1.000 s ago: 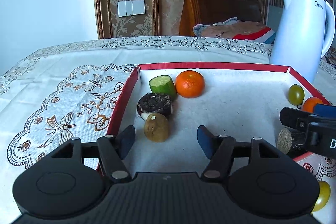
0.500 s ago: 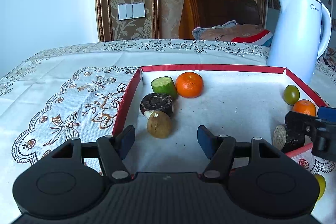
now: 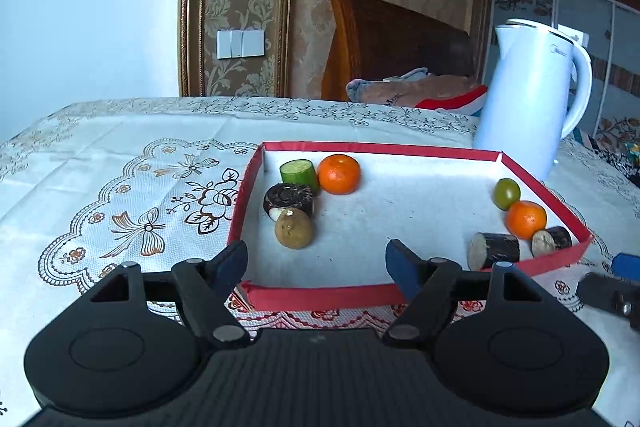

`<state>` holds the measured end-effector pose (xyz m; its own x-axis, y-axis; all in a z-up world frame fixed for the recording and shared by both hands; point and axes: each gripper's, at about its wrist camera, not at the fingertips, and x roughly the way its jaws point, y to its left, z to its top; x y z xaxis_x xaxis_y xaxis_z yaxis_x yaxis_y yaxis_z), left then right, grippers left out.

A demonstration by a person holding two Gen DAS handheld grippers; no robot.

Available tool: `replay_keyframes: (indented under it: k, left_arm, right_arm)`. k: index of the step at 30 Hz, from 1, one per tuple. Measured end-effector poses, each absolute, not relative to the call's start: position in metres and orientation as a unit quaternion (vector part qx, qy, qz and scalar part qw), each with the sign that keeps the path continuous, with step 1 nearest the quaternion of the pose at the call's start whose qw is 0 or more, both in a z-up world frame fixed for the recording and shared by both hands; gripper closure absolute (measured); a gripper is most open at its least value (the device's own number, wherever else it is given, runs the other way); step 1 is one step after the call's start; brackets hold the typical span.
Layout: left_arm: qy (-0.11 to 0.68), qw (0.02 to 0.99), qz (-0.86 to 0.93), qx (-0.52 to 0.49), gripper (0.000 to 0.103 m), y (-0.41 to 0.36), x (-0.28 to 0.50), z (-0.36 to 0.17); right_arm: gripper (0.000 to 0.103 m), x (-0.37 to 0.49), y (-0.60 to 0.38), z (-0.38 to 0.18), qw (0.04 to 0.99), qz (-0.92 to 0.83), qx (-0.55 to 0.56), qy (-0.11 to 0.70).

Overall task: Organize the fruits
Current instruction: 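Withdraw the right tool from the tray toward the green lime beside it, then close the right tool on the green lime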

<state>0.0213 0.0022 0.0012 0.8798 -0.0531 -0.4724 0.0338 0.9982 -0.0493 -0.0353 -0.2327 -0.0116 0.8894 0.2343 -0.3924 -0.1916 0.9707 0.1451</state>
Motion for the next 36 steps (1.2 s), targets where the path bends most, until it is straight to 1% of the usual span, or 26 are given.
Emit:
replay_keyframes:
  k: [5, 10, 14, 17, 20, 23, 26, 27, 32, 36]
  left_arm:
    - [0.257, 0.966, -0.021, -0.017, 0.027, 0.001, 0.024, -0.001]
    - [0.256, 0.966, -0.021, -0.018, 0.027, 0.002, 0.022, -0.002]
    - [0.255, 0.967, -0.022, -0.019, 0.027, 0.002, 0.021, -0.002]
    - [0.252, 0.967, -0.025, -0.022, 0.027, 0.003, 0.020, 0.000]
    - [0.247, 0.968, -0.024, -0.025, 0.027, 0.004, 0.019, 0.001]
    - [0.253, 0.967, -0.027, -0.026, 0.027, 0.004, 0.020, 0.001]
    - [0.249, 0.968, -0.033, -0.023, 0.027, 0.003, 0.018, 0.002]
    - [0.247, 0.968, -0.032, -0.021, 0.027, 0.002, 0.016, 0.002]
    - [0.244, 0.968, -0.049, -0.017, 0.027, 0.000, 0.008, 0.002]
    - [0.234, 0.971, -0.055, -0.002, 0.027, -0.005, -0.002, 0.002]
  right_arm:
    - [0.024, -0.041, -0.228, -0.017, 0.965, 0.128, 0.051, 0.224]
    - [0.024, -0.036, -0.216, -0.024, 0.959, 0.136, 0.029, 0.249]
    - [0.024, -0.037, -0.219, -0.026, 0.967, 0.076, 0.006, 0.243]
    - [0.024, -0.036, -0.238, -0.023, 0.970, 0.039, 0.038, 0.236]
    - [0.022, -0.035, -0.241, -0.023, 0.960, 0.094, 0.058, 0.258]
    - [0.022, -0.031, -0.223, -0.026, 0.955, 0.115, 0.043, 0.268]
    - [0.018, -0.021, -0.208, -0.027, 0.954, 0.108, 0.012, 0.280]
    - [0.015, -0.020, -0.207, -0.027, 0.955, 0.100, 0.008, 0.280]
    - [0.014, -0.032, -0.221, -0.024, 0.969, 0.039, -0.005, 0.243]
    - [0.015, -0.033, -0.229, -0.026, 0.961, 0.084, 0.028, 0.263]
